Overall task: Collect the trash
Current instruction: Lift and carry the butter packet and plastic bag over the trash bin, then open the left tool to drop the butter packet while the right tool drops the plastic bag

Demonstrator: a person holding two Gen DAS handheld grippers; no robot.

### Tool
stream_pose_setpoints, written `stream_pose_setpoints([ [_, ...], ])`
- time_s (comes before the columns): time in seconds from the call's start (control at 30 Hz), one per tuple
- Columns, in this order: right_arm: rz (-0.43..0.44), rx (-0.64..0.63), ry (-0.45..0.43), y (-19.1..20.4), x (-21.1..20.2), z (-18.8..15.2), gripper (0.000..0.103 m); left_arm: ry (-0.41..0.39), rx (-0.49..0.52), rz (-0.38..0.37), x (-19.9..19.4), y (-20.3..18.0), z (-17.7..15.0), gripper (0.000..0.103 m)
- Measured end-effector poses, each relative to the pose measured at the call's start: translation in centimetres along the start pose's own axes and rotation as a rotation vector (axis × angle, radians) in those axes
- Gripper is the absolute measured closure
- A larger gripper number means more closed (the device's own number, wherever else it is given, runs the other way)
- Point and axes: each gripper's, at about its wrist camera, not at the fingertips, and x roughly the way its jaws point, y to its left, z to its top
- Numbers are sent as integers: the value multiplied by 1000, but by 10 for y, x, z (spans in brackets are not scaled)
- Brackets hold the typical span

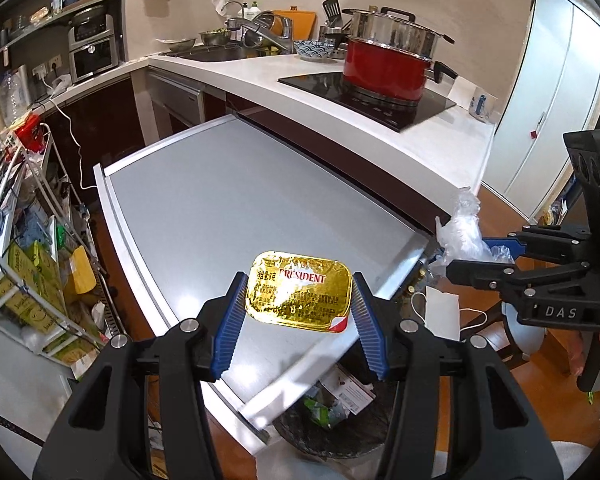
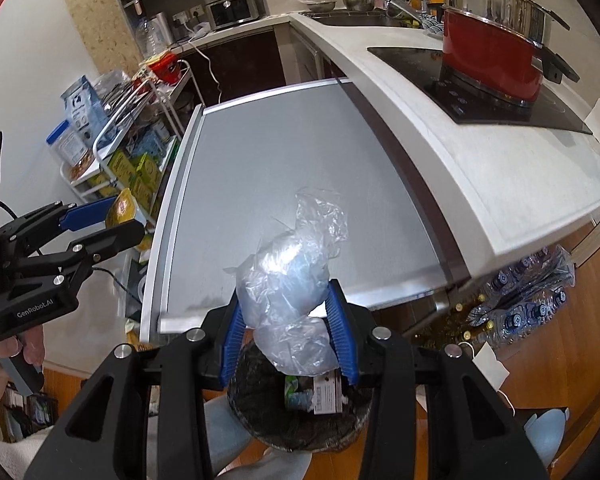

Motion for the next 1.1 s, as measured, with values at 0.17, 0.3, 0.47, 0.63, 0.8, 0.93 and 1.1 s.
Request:
stream_pose_setpoints([
  [0.17, 11, -2, 21, 2, -4, -19, 64, 14, 6, 1, -3, -16, -15, 51],
  [0.3, 12, -5, 46, 2, -4, -34, 64, 29, 11, -1, -2, -26, -26, 51],
  [0.47, 14, 6, 68, 0, -3, -48, 64, 54, 17, -7, 0, -38, -40, 51],
  [0.63, 13, 11, 88, -2, -1, -59, 64, 72, 22, -3, 4, -45, -49, 51],
  [0.8, 11, 18, 113, -7, 4, -70, 64, 96, 31, 4, 9, -51, -61, 51],
  [0.93, 10, 14, 136, -9, 8, -78, 64, 118, 37, 12, 15, -55, -70, 51],
  [1.1, 9, 10, 171, -12, 16, -88, 64, 150, 45, 16, 23, -61, -81, 51],
])
